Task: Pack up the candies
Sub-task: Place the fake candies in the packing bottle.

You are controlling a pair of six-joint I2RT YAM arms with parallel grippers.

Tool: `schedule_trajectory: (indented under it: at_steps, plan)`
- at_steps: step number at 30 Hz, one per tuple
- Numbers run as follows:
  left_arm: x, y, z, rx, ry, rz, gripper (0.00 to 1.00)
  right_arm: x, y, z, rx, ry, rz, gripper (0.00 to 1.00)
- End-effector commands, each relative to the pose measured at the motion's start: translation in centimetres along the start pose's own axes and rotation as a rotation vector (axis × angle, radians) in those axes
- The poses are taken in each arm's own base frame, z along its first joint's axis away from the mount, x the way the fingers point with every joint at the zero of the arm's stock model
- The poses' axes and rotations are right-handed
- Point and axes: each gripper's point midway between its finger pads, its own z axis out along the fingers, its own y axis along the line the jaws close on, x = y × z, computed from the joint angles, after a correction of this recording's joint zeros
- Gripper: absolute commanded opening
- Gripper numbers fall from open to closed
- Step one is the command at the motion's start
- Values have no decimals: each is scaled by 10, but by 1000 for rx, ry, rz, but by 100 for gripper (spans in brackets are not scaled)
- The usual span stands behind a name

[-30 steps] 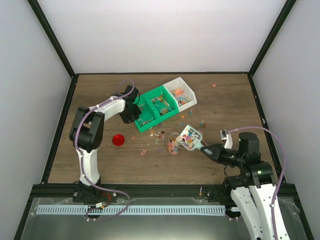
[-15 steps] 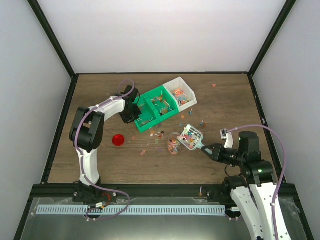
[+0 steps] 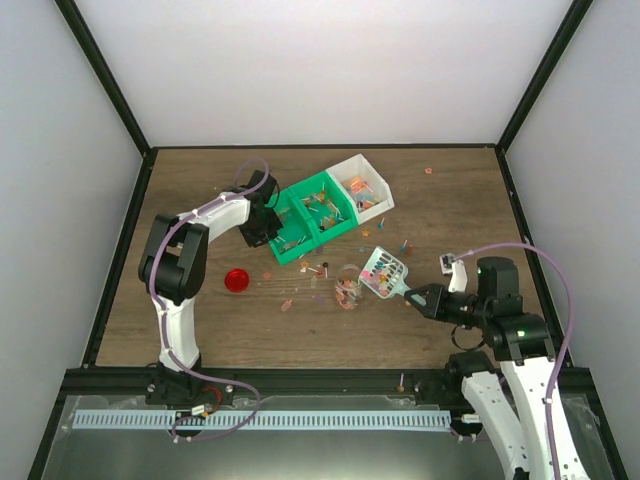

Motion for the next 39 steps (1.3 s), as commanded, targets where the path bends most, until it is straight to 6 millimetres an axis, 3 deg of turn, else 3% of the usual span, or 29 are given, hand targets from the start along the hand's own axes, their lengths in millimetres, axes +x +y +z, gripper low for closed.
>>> schedule_trajectory:
  at_steps: [1, 34, 39]
  plan:
    - [12, -1, 16, 42, 78, -13, 4, -12, 12, -11, -2, -42, -56, 1]
    - [4, 5, 16, 48, 74, -33, 4, -27, 18, -11, 23, -1, -90, 1]
    - [2, 4, 13, 44, 67, -24, 11, -29, 20, -9, 11, 0, -91, 1]
